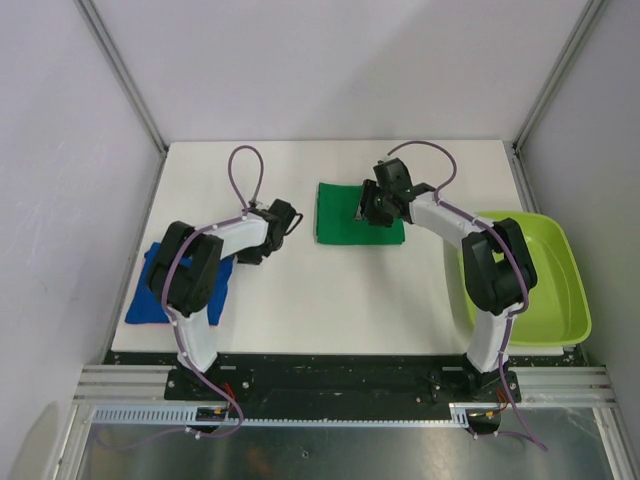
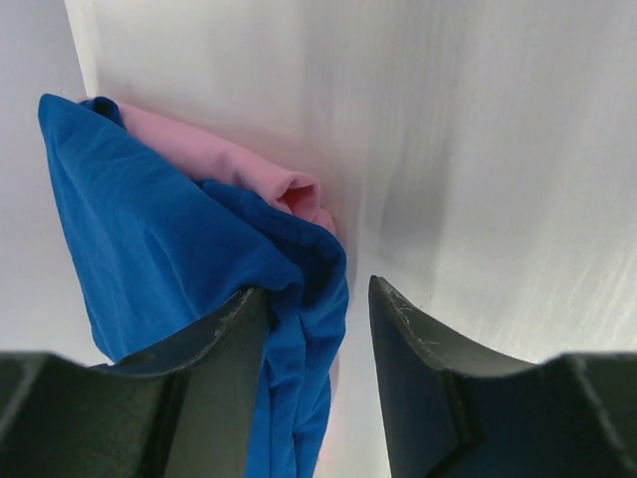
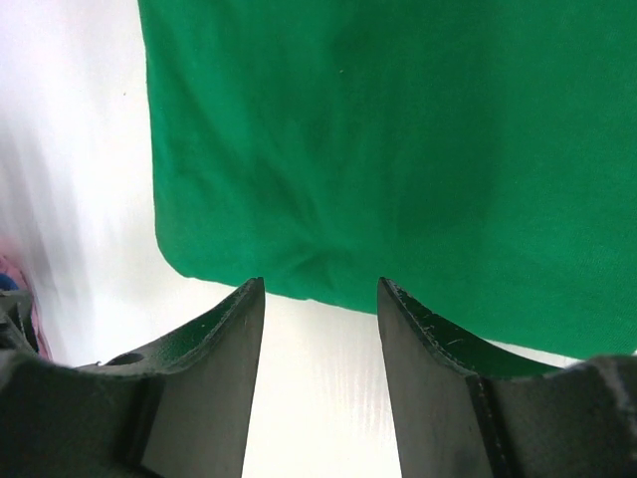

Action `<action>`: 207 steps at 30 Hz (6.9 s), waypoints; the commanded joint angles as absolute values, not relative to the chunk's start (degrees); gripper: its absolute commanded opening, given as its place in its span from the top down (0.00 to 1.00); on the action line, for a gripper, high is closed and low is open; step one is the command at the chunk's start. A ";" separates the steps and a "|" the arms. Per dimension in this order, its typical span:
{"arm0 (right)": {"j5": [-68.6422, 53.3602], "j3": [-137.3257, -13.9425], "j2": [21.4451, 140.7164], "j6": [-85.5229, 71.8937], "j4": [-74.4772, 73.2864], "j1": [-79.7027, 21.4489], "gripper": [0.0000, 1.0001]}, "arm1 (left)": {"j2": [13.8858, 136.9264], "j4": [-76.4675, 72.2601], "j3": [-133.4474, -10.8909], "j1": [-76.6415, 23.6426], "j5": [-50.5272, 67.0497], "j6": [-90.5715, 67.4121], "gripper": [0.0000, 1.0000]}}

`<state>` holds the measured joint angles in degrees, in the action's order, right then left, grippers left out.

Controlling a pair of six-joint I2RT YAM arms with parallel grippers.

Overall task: Fold and stack the t-shirts
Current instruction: Put the neatly folded tshirt into the corner of the board with both arms

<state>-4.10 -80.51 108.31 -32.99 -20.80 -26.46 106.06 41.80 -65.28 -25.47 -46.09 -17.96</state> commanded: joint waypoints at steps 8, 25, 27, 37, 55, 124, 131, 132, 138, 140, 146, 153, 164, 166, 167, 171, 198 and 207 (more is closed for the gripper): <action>-5.50 -79.20 105.06 -33.71 -18.73 -26.11 0.47 | 112.01 42.68 -67.70 -22.50 -47.57 -20.22 0.51; -5.59 -78.30 103.83 -33.58 -18.64 -25.01 0.47 | 110.54 42.37 -67.39 -20.08 -46.16 -21.07 1.00; -5.48 -78.16 103.70 -33.57 -18.64 -24.75 0.47 | 109.29 42.28 -67.27 -20.16 -45.05 -21.46 1.00; -5.11 -77.04 102.46 -33.65 -18.90 -23.27 0.47 | 104.89 42.26 -69.21 -22.28 -40.67 -21.77 1.00; -4.64 -75.50 101.37 -33.30 -19.34 -21.53 0.47 | 107.62 42.66 -76.06 -26.04 -33.91 -24.59 1.00; -12.60 -98.18 129.36 -22.22 -11.92 -8.47 0.35 | 115.84 35.94 -94.81 -31.59 0.16 -30.37 0.44; -12.15 -97.79 130.63 -21.66 -12.88 -10.17 0.36 | 116.13 33.30 -91.83 -30.91 2.25 -31.66 0.45; -12.05 -97.67 130.75 -21.82 -12.99 -10.40 0.37 | 116.03 33.09 -91.44 -30.84 2.27 -31.74 0.45; -10.64 -96.57 130.94 -22.48 -13.46 -11.87 0.40 | 115.47 31.69 -88.77 -30.22 2.29 -32.15 0.45; -9.80 -96.57 131.19 -22.65 -14.06 -12.20 0.42 | 115.37 31.43 -88.02 -30.16 2.24 -32.27 0.45; -7.94 -95.91 131.42 -23.91 -15.17 -12.04 0.58 | 115.27 29.33 -85.79 -29.95 2.24 -32.80 0.45; -6.63 -95.72 131.02 -24.08 -15.91 -12.05 0.75 | 115.92 26.24 -83.66 -29.81 3.51 -34.16 0.46; -5.99 -95.63 130.37 -24.53 -16.22 -12.16 0.85 | 116.95 23.76 -81.76 -29.62 3.10 -36.89 0.53; -5.89 -95.58 130.00 -24.65 -16.29 -12.25 0.87 | 117.15 23.69 -81.74 -29.66 2.49 -37.13 0.58; -5.89 -95.56 129.73 -24.81 -16.37 -12.28 0.89 | 117.15 23.71 -81.74 -29.73 2.21 -37.28 0.61; -5.95 -95.08 128.05 -25.32 -16.40 -12.42 0.98 | 116.27 23.69 -81.81 -30.10 1.22 -37.63 0.78; -0.04 -91.04 109.84 -24.39 -16.60 -18.62 1.00 | 104.90 23.75 -86.62 -30.59 1.70 -34.30 1.00; 2.01 -92.97 105.33 -25.17 -19.06 -19.77 1.00 | 98.62 24.33 -84.64 -30.04 -0.57 -32.91 1.00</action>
